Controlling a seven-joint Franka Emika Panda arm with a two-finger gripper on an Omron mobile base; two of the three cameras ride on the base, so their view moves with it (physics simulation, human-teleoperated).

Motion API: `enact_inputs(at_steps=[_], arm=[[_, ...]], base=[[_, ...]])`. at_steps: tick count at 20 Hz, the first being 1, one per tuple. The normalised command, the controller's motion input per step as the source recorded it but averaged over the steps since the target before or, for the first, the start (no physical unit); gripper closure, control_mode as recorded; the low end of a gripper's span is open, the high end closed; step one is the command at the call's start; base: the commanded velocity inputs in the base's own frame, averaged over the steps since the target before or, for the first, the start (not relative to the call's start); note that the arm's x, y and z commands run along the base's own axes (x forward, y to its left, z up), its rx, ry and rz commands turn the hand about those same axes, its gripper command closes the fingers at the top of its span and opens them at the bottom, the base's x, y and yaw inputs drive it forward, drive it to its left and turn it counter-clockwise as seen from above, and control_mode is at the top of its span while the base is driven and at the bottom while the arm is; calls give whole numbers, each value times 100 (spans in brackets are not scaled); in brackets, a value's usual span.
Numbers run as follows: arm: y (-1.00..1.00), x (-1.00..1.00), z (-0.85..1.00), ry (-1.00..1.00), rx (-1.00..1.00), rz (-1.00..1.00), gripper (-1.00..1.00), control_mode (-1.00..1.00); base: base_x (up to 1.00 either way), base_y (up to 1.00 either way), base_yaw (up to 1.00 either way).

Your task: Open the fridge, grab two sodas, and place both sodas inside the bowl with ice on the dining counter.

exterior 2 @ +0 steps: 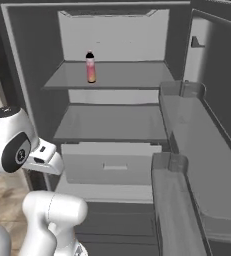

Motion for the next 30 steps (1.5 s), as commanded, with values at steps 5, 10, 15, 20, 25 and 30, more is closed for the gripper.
enact_inputs(at_steps=[5,10,15,20,25,30], arm=[[0,0,0,0,0,0,-100,100],[0,0,0,0,0,0,-100,100],[-11,7,0,-3,2,3,-100,-100],[-51,28,8,-23,7,15,-100,-100],[-41,3,43,-39,1,13,-100,-100],[-15,-2,62,-43,0,4,-100,-100]], base=[[48,-35,25],[42,-46,21],[32,-38,14],[0,0,0],[0,0,0],[0,0,0]])
